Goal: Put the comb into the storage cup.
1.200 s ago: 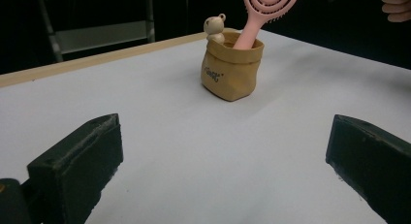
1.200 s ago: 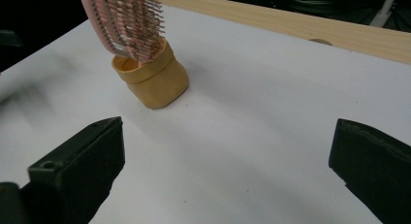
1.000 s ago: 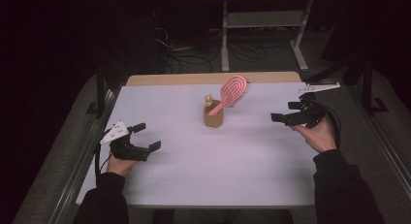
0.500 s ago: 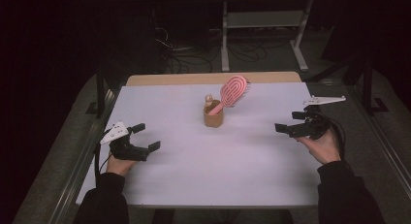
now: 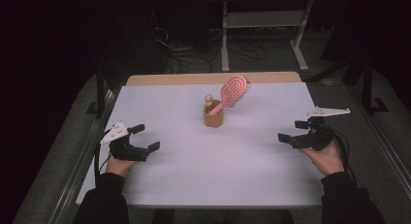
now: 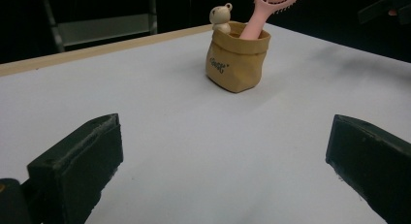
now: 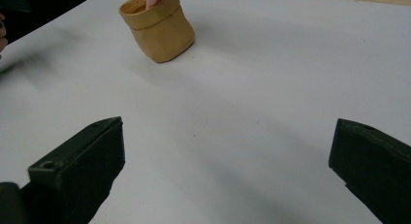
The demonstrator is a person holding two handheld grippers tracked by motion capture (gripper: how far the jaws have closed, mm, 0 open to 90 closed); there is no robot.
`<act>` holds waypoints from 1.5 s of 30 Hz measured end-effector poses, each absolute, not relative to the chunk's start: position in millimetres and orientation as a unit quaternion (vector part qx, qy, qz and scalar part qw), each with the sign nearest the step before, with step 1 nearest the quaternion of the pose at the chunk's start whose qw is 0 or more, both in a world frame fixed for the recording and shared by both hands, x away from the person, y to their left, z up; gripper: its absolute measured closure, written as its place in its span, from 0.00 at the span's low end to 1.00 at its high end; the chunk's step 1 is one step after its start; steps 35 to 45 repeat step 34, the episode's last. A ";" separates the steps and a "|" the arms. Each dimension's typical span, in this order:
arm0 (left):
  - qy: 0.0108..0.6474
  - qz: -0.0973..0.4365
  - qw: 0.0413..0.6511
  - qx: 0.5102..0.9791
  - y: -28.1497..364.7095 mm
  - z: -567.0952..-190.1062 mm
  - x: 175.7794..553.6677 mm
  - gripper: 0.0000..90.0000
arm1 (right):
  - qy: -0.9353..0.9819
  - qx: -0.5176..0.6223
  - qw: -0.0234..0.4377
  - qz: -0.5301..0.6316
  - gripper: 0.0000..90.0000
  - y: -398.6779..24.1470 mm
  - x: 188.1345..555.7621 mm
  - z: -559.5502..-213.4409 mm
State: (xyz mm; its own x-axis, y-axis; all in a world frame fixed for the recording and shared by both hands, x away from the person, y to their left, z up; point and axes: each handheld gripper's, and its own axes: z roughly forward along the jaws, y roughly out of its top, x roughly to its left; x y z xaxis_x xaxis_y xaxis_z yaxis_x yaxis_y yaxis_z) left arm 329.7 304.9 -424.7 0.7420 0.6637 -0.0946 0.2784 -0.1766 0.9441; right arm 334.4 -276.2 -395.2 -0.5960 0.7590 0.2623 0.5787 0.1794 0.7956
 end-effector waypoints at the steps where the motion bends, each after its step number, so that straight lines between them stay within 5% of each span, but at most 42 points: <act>1: 0.316 0.172 0.559 0.747 305.1 -424.9 329.7 0.00 | 0.762 0.439 0.099 0.465 0.00 -276.8 333.1 -396.0; 45: 0.327 0.149 0.542 0.760 306.7 -430.2 327.6 0.00 | 0.768 0.432 0.145 0.450 0.00 -284.6 283.8 -433.0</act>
